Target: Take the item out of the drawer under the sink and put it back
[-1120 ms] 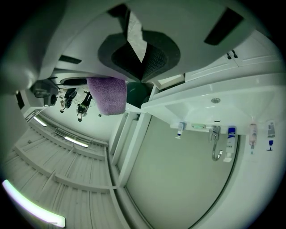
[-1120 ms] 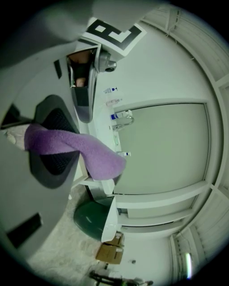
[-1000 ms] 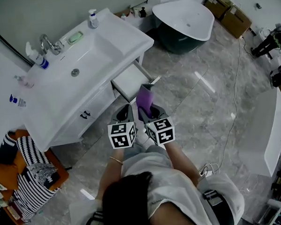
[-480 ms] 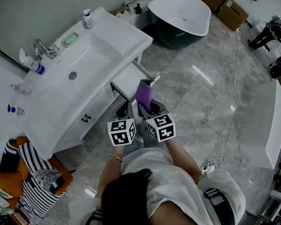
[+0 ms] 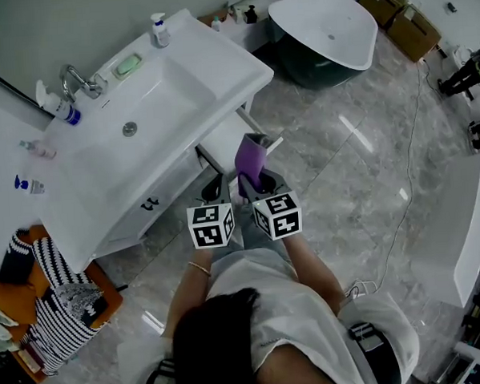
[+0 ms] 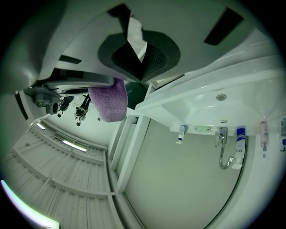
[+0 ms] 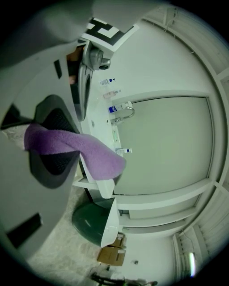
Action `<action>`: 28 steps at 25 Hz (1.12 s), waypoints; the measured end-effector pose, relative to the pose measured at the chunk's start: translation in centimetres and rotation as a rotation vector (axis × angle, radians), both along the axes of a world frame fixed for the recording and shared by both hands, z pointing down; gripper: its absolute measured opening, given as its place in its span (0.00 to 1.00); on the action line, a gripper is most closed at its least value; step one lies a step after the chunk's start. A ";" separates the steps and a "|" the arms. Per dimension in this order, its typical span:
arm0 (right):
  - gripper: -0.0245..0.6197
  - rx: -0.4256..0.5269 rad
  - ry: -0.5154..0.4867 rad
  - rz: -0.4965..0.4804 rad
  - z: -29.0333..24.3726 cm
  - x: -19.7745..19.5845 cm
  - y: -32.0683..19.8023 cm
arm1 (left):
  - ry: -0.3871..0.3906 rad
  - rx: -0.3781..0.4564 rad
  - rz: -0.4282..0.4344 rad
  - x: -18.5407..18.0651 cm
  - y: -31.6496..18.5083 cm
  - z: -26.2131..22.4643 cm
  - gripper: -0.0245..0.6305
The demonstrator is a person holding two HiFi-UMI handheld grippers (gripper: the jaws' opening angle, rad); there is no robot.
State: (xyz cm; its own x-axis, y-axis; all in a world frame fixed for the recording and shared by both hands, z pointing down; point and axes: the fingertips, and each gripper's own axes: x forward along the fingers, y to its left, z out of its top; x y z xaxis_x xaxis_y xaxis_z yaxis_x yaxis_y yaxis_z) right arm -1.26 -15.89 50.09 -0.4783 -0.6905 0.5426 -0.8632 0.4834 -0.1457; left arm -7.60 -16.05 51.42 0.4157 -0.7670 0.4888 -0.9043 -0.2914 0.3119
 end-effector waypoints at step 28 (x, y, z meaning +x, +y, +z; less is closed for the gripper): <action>0.19 -0.182 -0.014 -0.074 8.9 2.3 -10.6 | -0.017 -0.182 -0.101 3.8 -8.4 8.7 0.04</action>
